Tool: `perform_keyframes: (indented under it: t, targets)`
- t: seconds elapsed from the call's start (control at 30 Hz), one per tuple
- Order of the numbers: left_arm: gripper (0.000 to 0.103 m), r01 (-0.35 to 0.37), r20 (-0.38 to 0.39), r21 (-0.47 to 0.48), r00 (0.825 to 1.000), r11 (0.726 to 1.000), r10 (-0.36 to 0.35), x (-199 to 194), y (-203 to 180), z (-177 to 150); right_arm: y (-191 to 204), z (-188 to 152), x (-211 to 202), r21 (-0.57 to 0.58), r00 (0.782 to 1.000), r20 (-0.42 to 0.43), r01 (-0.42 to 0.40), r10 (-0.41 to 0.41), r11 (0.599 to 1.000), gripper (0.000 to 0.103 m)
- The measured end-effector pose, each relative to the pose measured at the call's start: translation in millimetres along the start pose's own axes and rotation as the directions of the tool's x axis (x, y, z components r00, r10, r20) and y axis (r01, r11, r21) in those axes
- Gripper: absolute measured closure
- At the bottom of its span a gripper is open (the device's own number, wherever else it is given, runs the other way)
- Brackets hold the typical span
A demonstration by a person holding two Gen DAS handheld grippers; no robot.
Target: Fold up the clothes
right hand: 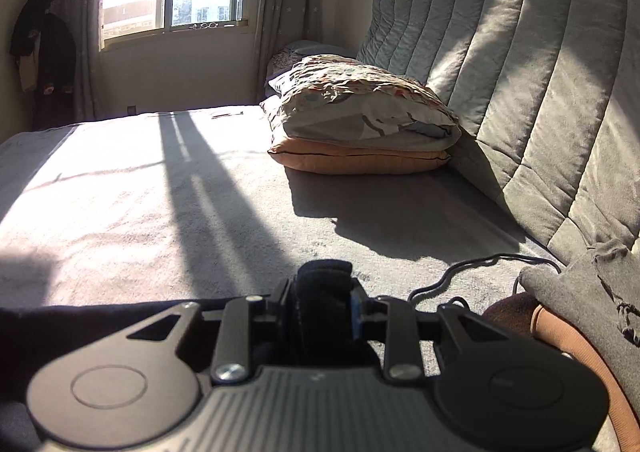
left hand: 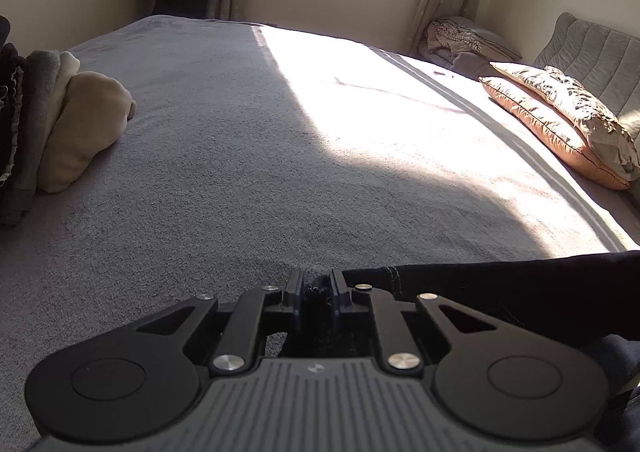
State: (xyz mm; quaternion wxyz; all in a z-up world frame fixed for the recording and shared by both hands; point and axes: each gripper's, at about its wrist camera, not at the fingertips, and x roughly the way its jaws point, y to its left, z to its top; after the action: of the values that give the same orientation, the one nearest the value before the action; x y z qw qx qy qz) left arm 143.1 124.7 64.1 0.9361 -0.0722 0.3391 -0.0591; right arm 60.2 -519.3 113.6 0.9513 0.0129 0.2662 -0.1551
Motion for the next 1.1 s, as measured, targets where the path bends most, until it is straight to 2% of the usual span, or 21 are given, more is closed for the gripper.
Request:
perform_keyframes:
  t: [0.13,0.27,0.4,0.53,0.6,0.63,0.77,0.9,0.93,1.0,1.07,1.1]
  targets:
    - [0.09,0.013,0.018,-0.051,1.0,0.999,-0.012,-4.2,3.3,5.2,14.0,9.4,13.9,-0.018,1.0,0.015,0.025,-0.025,1.0,0.074]
    - [0.09,0.051,0.057,-0.065,0.997,0.997,-0.047,-22.4,4.3,8.7,17.8,21.6,-3.9,-0.006,0.995,0.101,-0.01,0.011,1.0,0.074]
    - [0.09,0.089,0.124,-0.048,0.989,0.995,-0.082,-55.6,5.1,1.9,8.2,23.9,-47.1,0.042,0.977,0.203,-0.069,0.059,0.997,0.074]
    - [0.093,0.141,0.194,-0.001,0.971,0.99,-0.138,-99.9,20.3,-21.3,-28.9,-12.1,-107.5,0.106,0.953,0.291,-0.125,0.089,0.987,0.074]
    - [0.1,0.15,0.197,0.037,0.968,0.988,-0.155,-118.7,26.2,-36.7,-53.0,-47.9,-135.2,0.115,0.952,0.288,-0.144,0.106,0.983,0.074]
    - [0.103,0.158,0.196,0.048,0.967,0.986,-0.165,-126.7,28.8,-43.4,-61.7,-68.5,-144.5,0.095,0.96,0.26,-0.137,0.109,0.986,0.073]
    - [0.103,0.248,0.17,-0.047,0.956,0.968,-0.237,-135.3,33.5,-53.7,-86.0,-152.4,-174.4,0.015,0.982,0.099,-0.161,0.159,0.987,0.072]
    - [0.102,0.331,0.151,-0.143,0.939,0.933,-0.31,-144.0,38.2,-64.1,-71.6,-197.0,-193.1,-0.108,0.981,-0.023,-0.193,0.191,0.975,0.069]
    - [0.1,0.351,0.147,-0.167,0.933,0.922,-0.329,-146.2,39.4,-66.6,-70.3,-196.1,-194.8,-0.099,0.984,-0.03,-0.18,0.178,0.979,0.068]
    - [0.083,0.388,0.141,-0.215,0.92,0.896,-0.365,-150.5,41.7,-71.8,-67.8,-193.9,-198.0,-0.081,0.988,-0.042,-0.152,0.15,0.985,0.061]
    - [0.041,0.423,0.137,-0.262,0.906,0.867,-0.401,-154.8,44.1,-77.0,-65.3,-191.6,-201.2,-0.063,0.991,-0.055,-0.125,0.121,0.99,0.052]
    - [0.039,0.435,0.135,-0.281,0.9,0.855,-0.413,-156.2,43.8,-79.1,-64.1,-190.4,-202.9,-0.054,0.992,-0.061,-0.111,0.107,0.992,0.049]
